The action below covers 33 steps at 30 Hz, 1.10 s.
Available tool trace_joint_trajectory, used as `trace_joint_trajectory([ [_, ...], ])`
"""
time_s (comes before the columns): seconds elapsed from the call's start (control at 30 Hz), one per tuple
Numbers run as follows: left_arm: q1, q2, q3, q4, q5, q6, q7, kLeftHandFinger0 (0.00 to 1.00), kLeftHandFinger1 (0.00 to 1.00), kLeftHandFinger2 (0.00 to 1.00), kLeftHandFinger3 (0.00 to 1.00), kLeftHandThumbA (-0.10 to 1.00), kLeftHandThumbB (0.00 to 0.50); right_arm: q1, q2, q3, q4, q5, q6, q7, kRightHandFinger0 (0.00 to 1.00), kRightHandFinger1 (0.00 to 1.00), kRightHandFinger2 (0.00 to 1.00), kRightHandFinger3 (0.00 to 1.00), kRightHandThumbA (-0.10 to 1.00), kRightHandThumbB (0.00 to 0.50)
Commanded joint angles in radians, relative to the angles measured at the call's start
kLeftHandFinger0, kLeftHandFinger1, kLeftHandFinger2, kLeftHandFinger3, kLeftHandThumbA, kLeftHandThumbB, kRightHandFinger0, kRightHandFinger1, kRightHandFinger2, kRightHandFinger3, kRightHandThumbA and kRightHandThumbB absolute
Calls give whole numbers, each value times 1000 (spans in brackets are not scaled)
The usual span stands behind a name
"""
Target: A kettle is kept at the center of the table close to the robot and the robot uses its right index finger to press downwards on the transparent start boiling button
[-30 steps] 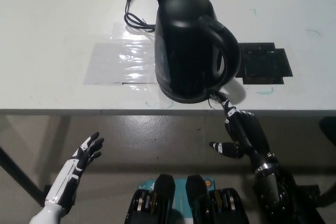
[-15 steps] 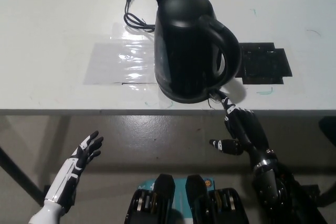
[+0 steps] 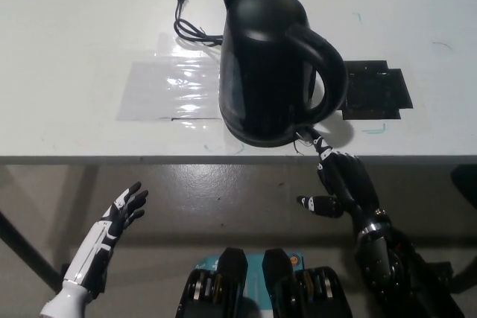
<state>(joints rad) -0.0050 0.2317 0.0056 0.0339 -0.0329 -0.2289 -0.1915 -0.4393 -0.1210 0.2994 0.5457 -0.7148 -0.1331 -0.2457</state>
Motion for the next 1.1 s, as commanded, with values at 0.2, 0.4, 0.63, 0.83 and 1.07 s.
trace_joint_trajectory([
  [0.2,-15,20,2,-25,-14,-28,-16,1000,1000,1000,1000,1000,294,43,-11,-11,-168,31,-111,-78,189,209,290,1000,1000,323],
  [0.4,-19,19,1,-21,-8,-23,-13,1000,1000,1000,1000,1000,310,108,-37,10,-394,13,-199,-69,1000,1000,1000,1000,1000,415],
  [0.63,-20,20,2,-21,-10,-23,-14,1000,1000,1000,1000,1000,302,204,-44,13,-640,5,-301,-85,1000,1000,1000,1000,1000,339],
  [0.83,-21,18,2,-19,-8,-23,-10,1000,1000,1000,1000,1000,310,294,-65,-6,-739,29,-337,-71,1000,1000,1000,1000,1000,334],
  [1.07,-22,19,4,-12,-13,-33,-13,1000,1000,1000,1000,1000,289,428,-117,-64,-758,18,-337,-145,1000,1000,1000,1000,1000,338],
])
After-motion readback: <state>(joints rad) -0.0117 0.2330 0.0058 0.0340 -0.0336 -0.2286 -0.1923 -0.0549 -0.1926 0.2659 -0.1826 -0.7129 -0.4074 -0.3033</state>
